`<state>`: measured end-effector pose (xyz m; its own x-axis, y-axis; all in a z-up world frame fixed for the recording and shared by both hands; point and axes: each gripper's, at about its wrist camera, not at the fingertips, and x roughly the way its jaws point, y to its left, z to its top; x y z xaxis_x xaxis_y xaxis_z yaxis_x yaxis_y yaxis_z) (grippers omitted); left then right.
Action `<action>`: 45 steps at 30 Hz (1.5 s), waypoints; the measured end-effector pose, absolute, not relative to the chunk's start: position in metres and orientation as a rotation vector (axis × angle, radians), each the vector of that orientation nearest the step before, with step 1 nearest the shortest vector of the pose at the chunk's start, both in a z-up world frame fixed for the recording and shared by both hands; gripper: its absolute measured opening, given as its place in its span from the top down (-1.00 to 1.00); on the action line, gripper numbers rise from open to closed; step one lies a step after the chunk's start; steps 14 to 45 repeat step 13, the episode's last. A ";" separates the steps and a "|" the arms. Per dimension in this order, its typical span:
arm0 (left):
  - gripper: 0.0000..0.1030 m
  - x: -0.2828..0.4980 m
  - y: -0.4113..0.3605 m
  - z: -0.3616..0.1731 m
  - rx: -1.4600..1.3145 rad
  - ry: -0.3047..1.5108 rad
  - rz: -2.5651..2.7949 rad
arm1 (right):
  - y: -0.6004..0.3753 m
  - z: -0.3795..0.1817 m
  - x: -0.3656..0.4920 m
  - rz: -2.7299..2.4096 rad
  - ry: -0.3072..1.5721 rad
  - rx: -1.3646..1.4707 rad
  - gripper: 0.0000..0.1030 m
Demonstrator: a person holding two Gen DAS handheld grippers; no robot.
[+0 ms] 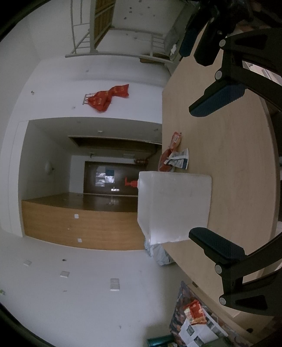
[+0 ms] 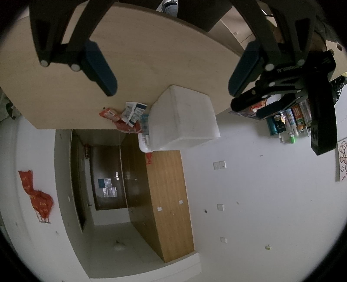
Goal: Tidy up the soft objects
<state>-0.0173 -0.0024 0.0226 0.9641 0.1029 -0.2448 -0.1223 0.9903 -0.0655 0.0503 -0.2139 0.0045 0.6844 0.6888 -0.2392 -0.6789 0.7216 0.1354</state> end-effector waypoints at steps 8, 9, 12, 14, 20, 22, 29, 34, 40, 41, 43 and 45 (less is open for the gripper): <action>-0.98 -0.018 -0.004 0.025 -0.075 0.241 0.114 | -0.214 0.005 0.050 0.765 0.283 0.036 -1.00; -0.98 -0.018 -0.004 0.026 -0.073 0.239 0.114 | -0.214 0.005 0.050 0.765 0.284 0.037 -1.00; -0.98 -0.018 -0.004 0.025 -0.068 0.230 0.118 | -0.213 0.005 0.050 0.765 0.285 0.036 -1.00; -0.98 -0.018 -0.005 0.025 -0.066 0.230 0.116 | -0.213 0.005 0.050 0.764 0.285 0.036 -1.00; -0.98 -0.018 -0.005 0.025 -0.066 0.230 0.116 | -0.213 0.005 0.050 0.764 0.285 0.036 -1.00; -0.98 -0.018 -0.005 0.025 -0.066 0.230 0.116 | -0.213 0.005 0.050 0.764 0.285 0.036 -1.00; -0.98 -0.018 -0.005 0.025 -0.066 0.230 0.116 | -0.213 0.005 0.050 0.764 0.285 0.036 -1.00; -0.98 -0.018 -0.005 0.025 -0.066 0.230 0.116 | -0.213 0.005 0.050 0.764 0.285 0.036 -1.00; -0.98 -0.018 -0.005 0.025 -0.066 0.230 0.116 | -0.213 0.005 0.050 0.764 0.285 0.036 -1.00; -0.98 -0.018 -0.005 0.025 -0.066 0.230 0.116 | -0.213 0.005 0.050 0.764 0.285 0.036 -1.00; -0.98 -0.018 -0.005 0.025 -0.066 0.230 0.116 | -0.213 0.005 0.050 0.764 0.285 0.036 -1.00; -0.98 -0.018 -0.005 0.025 -0.066 0.230 0.116 | -0.213 0.005 0.050 0.764 0.285 0.036 -1.00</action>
